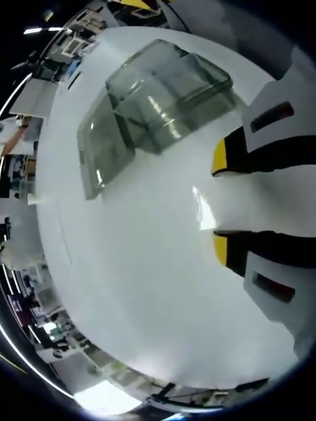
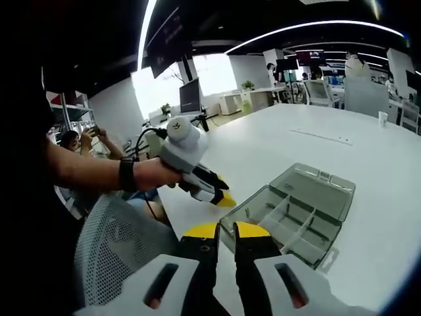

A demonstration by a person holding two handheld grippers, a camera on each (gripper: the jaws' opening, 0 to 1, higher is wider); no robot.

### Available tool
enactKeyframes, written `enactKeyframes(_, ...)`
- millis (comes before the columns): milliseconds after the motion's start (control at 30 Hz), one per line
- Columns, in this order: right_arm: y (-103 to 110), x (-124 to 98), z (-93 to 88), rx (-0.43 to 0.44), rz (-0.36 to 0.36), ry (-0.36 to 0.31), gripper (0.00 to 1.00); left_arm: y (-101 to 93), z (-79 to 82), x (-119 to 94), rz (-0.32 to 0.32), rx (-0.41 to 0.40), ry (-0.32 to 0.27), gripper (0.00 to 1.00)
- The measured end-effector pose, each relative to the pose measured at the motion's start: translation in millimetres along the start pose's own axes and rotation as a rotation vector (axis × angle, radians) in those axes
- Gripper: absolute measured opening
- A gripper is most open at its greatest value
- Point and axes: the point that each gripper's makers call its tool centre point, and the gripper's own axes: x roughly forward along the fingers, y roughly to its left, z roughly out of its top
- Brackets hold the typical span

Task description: Insert the divider into the dual guide fixture by aligning both edges with the guide slots and pushing it downward to the bottom, including one-sided entry, uneven engagement, binding, and posture correction.

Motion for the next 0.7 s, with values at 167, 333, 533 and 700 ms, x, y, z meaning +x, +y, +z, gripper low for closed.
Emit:
enactKeyframes(167, -3, -4, 1.5, 0.008, -0.015, -0.013, 0.04, -1.9, -0.5, -3, -0.019, 0.023, -0.007, 0.31)
enactKeyframes(333, -4, -5, 2.5, 0.005, -0.019, -0.016, 0.04, -4.3, 3.2, -5, -0.036, 0.018, -0.037, 0.31)
enactKeyframes(533, -5, -4, 5.3, -0.007, -0.014, -0.018, 0.04, -7.4, 14.1, -13, -0.077, -0.005, -0.096, 0.31)
enactKeyframes(700, -6, -5, 6.4, -0.031, -0.006, -0.012, 0.04, -9.1, 18.3, -18, -0.096, -0.017, -0.142, 0.31)
